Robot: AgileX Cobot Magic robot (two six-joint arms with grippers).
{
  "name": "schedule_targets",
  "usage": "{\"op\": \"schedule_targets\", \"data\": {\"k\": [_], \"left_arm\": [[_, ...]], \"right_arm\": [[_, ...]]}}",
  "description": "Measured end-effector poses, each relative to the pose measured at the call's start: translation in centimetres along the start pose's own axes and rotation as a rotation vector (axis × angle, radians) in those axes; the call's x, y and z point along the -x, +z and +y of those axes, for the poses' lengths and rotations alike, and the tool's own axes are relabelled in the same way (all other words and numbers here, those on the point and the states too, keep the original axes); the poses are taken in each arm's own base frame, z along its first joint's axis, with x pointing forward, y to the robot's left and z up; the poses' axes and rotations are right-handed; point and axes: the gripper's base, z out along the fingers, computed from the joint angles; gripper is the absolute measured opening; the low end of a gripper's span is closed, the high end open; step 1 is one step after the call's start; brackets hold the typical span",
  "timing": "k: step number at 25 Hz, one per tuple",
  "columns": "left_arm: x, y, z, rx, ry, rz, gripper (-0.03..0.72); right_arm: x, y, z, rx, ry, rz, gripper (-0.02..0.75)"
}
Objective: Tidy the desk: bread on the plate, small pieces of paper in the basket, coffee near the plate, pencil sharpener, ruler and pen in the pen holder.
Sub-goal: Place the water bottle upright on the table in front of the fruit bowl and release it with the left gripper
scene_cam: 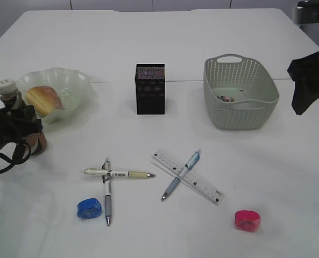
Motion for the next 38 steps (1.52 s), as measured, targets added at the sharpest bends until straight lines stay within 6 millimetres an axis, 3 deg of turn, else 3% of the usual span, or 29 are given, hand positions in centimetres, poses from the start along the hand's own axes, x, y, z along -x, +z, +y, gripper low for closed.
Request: {"op": "schedule_targets", "data": {"k": [15,23,38], "left_arm": [[-0.01,0.00,-0.10,-0.011,0.006,0.001,0.309],[0.01,0.00,-0.11,-0.013,0.006,-0.001,0.430],[0.18,0.00,-0.14,-0.016,0.007,-0.020,0.440]], "right_arm": [[0.00,0.00,-0.01,-0.002,-0.001,0.000,0.561],[0.00,0.00,-0.01,-0.002,-0.001,0.000,0.561],[0.00,0.00,-0.01,-0.002,-0.001,0.000,0.561]]}}
